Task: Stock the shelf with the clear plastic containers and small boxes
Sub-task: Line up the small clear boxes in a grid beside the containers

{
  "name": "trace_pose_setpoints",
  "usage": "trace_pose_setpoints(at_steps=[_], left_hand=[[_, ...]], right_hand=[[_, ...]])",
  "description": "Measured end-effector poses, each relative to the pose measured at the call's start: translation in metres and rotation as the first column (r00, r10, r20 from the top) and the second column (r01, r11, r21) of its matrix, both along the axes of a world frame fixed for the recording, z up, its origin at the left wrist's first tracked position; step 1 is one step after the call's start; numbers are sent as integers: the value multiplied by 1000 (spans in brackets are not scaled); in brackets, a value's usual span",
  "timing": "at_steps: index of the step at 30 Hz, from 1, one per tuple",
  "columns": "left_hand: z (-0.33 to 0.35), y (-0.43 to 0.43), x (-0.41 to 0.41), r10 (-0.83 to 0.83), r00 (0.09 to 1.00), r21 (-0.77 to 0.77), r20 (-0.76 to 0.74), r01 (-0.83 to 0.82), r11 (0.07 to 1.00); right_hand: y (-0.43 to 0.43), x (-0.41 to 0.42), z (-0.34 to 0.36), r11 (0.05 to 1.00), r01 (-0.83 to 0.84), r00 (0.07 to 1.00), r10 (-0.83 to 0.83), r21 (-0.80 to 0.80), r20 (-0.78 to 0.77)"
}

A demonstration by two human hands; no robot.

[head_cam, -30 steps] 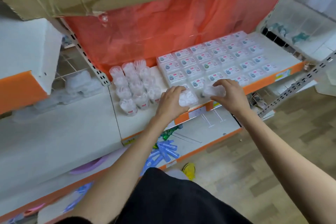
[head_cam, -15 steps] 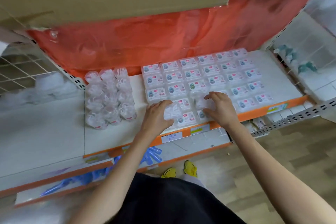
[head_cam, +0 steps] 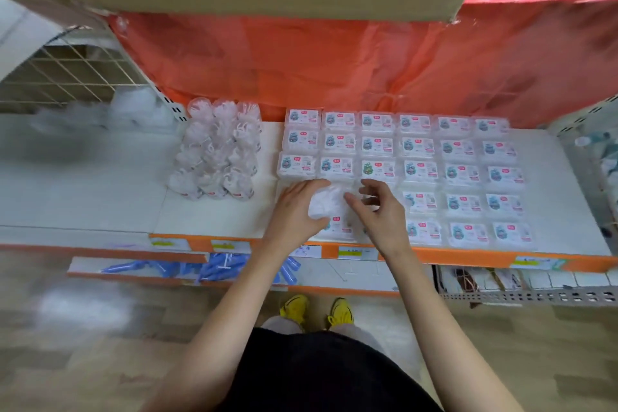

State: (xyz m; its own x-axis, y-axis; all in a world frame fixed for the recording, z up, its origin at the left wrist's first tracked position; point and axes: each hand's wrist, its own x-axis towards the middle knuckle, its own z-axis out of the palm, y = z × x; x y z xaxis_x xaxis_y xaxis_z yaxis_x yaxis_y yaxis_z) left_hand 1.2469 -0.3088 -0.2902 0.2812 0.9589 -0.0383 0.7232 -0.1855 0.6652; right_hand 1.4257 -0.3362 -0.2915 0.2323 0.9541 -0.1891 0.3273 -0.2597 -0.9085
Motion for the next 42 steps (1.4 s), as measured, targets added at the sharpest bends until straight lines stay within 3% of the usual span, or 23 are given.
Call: trace_pose_setpoints(at_steps=[4,8,11,14,16,18,25,27,32,37,42], left_hand=[[9,-3,-7,1,1000,50,-9,0,999],[14,4,-16,-4,997,21,74,2,1000],[21,6,-23,215,927,-188,307,-162,969],[23,11,-32,529,761,-401,376,-381,833],[27,13,-40,666,658,-643,352,-347,683],[27,15,-48,704,618,-772,350,-236,590],[9,10,-62,703,453,-748,548,-112,655],[3,10,-65,651,455,-684,608,-116,720],[-4,6,-70,566,475,-580,674,-134,803],[-8,2,-68,491,539,-535,684,-87,840],[-4,3,-67,565,487,-595,666,-110,796]], right_hand=[[11,-16,0,970,-126,970,77,-207,-231],[16,-23,-1,973,-112,922,27,-199,-387],[14,-26,1,992,-72,902,21,-101,-431],[12,-32,-2,997,-65,890,44,-30,-454],[12,-37,-5,994,-105,913,106,24,-394],[12,-41,-6,984,-158,922,177,82,-345],[11,-53,-18,956,-227,928,270,184,-256],[12,-53,-18,965,-213,931,248,152,-269],[16,-61,-11,998,-2,848,-29,-58,-530],[16,-74,-8,982,-49,898,-37,-183,-439],[16,-77,-8,976,36,863,-139,-216,-485]])
